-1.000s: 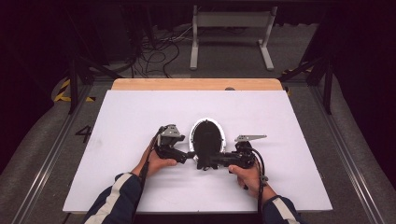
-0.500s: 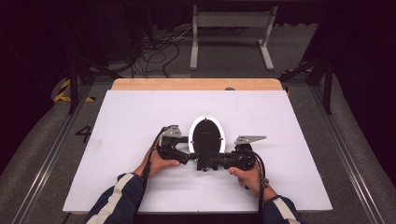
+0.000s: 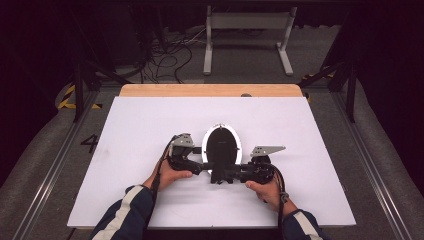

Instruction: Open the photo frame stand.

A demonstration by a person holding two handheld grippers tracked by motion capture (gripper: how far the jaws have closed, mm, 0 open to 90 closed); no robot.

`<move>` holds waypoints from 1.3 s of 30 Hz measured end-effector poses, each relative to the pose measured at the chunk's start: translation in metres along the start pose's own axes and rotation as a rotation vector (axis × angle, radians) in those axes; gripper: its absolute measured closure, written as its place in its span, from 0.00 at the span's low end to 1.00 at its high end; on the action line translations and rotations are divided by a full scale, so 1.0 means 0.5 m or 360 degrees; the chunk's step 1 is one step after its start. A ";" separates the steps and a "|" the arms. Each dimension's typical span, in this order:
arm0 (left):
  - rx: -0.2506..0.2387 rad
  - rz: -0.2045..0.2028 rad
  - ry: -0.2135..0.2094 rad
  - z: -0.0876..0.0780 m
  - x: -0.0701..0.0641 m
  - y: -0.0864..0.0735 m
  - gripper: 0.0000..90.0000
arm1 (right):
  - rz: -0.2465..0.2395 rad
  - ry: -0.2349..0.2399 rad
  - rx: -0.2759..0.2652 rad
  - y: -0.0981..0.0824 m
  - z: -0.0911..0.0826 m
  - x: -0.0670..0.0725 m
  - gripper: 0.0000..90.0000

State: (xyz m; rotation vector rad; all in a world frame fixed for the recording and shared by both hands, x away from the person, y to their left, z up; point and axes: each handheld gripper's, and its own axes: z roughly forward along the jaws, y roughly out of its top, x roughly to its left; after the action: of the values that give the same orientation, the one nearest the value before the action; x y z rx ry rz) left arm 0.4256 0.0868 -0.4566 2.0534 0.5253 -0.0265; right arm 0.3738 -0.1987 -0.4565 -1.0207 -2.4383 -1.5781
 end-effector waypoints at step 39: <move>-0.0163 0.0256 0.0125 -0.046 -0.036 0.024 0.75 | -0.0070 -0.0014 -0.0001 0.010 -0.011 0.014 0.86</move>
State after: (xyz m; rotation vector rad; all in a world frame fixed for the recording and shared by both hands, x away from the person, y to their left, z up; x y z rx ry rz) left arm 0.4093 0.0944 -0.4308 1.9959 0.4000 0.1735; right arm 0.3695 -0.1985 -0.4472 -0.9830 -2.4832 -1.5910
